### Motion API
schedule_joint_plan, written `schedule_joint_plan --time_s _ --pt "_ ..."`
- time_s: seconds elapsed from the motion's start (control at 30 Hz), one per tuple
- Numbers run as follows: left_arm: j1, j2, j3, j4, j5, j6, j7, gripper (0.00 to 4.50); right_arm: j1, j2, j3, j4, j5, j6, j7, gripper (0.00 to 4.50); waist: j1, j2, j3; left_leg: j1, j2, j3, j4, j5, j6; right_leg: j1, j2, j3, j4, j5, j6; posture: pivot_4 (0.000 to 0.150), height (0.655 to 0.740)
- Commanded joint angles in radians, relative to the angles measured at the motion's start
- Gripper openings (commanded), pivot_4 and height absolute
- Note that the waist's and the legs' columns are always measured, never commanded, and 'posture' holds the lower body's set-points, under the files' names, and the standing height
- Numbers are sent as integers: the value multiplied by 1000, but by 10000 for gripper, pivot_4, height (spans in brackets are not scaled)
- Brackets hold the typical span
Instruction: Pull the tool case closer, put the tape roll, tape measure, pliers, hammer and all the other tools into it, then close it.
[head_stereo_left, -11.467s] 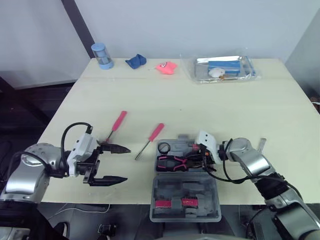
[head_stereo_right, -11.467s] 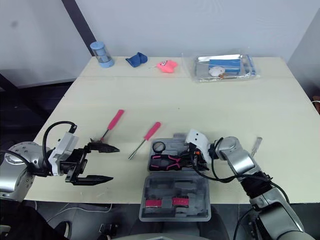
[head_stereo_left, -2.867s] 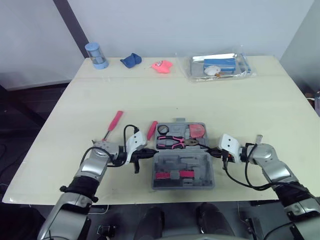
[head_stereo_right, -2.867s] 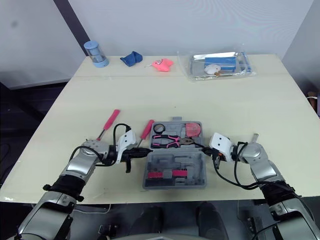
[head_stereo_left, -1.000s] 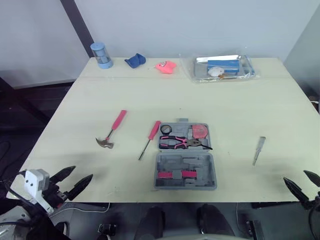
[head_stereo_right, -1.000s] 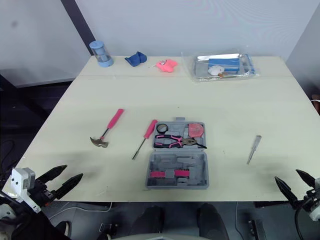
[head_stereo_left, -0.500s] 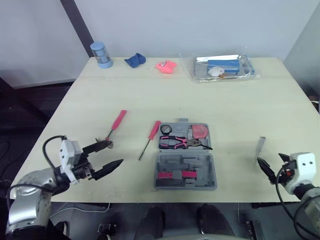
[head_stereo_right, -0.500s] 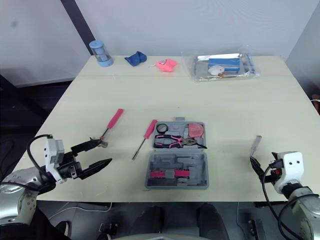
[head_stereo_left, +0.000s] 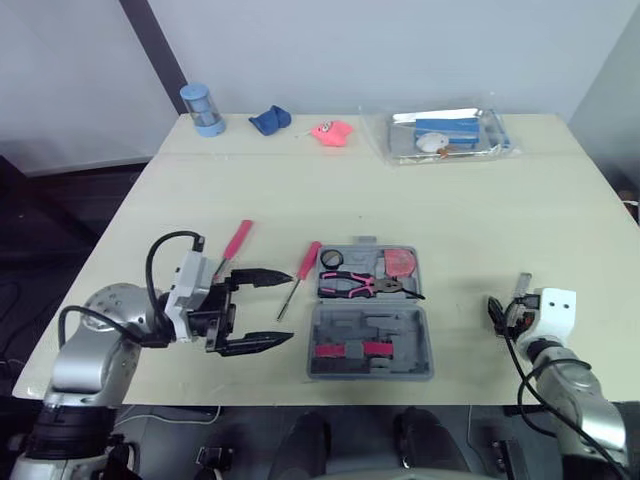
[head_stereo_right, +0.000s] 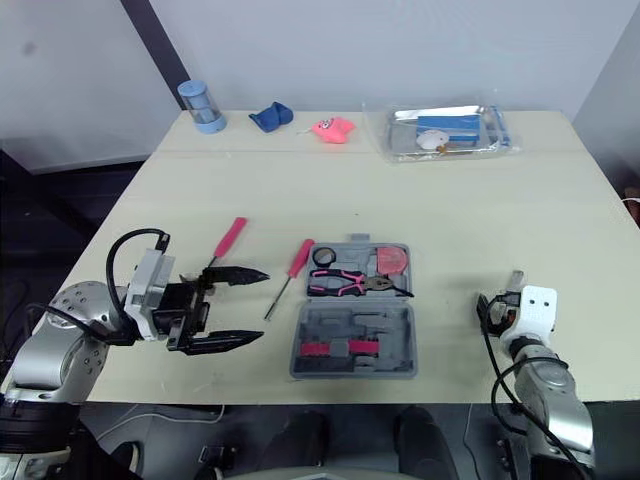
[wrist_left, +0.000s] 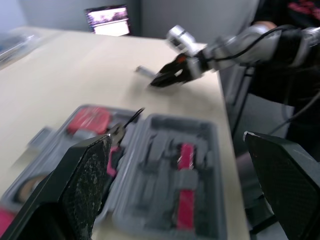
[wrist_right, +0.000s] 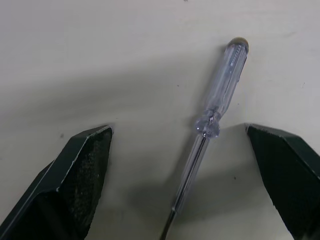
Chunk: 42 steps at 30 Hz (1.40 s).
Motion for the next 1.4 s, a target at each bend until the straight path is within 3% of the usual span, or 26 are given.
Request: schedule_joint_plan --time_s 0.03,0.13,0.4,0.63,0.87,1.03,1.2,1.4 --pt "-28 18 4 -51 -32 16 -8 45000 -18 6 -17 25 -9 -19 -16 44762 0 0 0 0 0 0 0 0 0 0 0 0 0 0 0 1500 7400" --pt "-40 20 4 -60 -35 20 -11 45000 -29 22 -31 38 -8 -6 -45 36585 -3 0 0 0 0 0 0 0 0 0 0 0 0 0 0 1500 7400" --pt "-49 29 4 -58 -42 23 -25 45000 -17 19 -40 29 -24 -2 -64 330 -1 0 0 0 0 0 0 0 0 0 0 0 0 0 0 1500 7400" --pt "-59 43 0 -19 -26 -5 -84 45000 21 -46 -20 -5 -40 -42 23 330 2 0 0 0 0 0 0 0 0 0 0 0 0 0 0 1500 7400" --pt "-45 57 15 34 -12 -57 -134 45000 83 -299 34 -122 41 -121 418 330 -8 3 2 0 0 1 0 0 0 0 0 0 0 0 0 1500 7400" --pt "-49 62 5 89 34 -126 -141 45000 46 -470 122 -255 109 21 620 330 -17 3 2 0 1 0 0 0 0 0 1 0 0 0 0 1500 7400" --pt "-53 66 3 135 53 -172 -161 45000 -83 -569 282 -306 105 103 749 330 -15 0 4 -1 0 -1 1 0 0 0 0 -1 -1 0 0 1500 7400" --pt "-20 113 -9 196 72 -246 -171 45000 -328 -556 528 -321 34 175 834 330 -20 -1 5 -1 0 -1 1 0 0 -1 1 -1 0 0 0 1500 7400"
